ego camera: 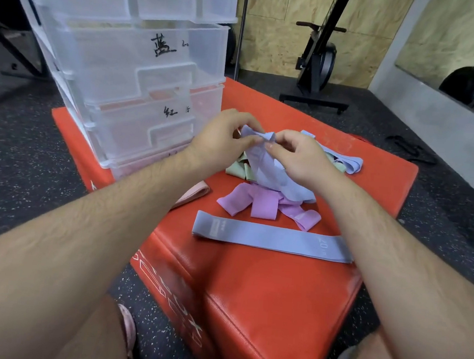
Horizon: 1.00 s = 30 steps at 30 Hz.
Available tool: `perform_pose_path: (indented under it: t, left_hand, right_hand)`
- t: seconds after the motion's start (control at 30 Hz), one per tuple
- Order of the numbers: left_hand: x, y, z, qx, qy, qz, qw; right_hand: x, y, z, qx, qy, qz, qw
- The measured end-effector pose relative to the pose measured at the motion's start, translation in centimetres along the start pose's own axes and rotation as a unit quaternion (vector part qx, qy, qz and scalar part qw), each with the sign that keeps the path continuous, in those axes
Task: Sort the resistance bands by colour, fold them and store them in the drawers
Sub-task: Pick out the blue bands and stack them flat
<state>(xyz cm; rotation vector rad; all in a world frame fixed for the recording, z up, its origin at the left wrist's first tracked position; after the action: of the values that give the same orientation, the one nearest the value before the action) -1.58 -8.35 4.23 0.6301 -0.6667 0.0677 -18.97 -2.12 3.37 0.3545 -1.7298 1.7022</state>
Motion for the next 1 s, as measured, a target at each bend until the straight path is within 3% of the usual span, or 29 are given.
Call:
perform_pose_path:
  t: [0.2,0.43,0.63,0.83,1.0]
  left_hand:
    - [0.0,0.6,0.5,0.004,0.066,0.000,0.998]
    - [0.0,1.9,0.1,0.050,-0.022,-0.054,0.997]
    - [0.8,2.2,-0.3,0.080,0.014,-0.092,0.992]
    - [2.6,1.2,-0.9,0.145,0.079,-0.131,0.978]
    - [3.7,0.0,-2.1,0.184,0.100,-0.127,0.970]
  right_hand:
    - [0.0,-0.4,-0.6,0.027,-0.017,0.048,0.998]
    - [-0.6,-0.5,-1.1,0.024,-0.011,-0.003,1.000]
    - [0.9,-0.7,-2.1,0.028,-0.067,0.002,0.997]
    - [3.5,1.4,-2.7,-0.012,-0.098,-0.174,0.980]
    - [6.2,3.1,-4.1,-0.034,-0.097,-0.229,0.968]
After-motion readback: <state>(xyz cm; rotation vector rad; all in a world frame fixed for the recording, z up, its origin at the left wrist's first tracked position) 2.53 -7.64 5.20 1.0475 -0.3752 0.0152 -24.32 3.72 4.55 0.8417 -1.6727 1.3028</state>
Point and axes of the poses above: each hand's wrist, its own z-axis towards the middle knuckle, its own x-axis out of the back of the hand, y = z × x, the point moved 1 cm from there along z, towards the middle knuckle, and after that the axes turned 12 degrees about -x, right-handed, at the moved point
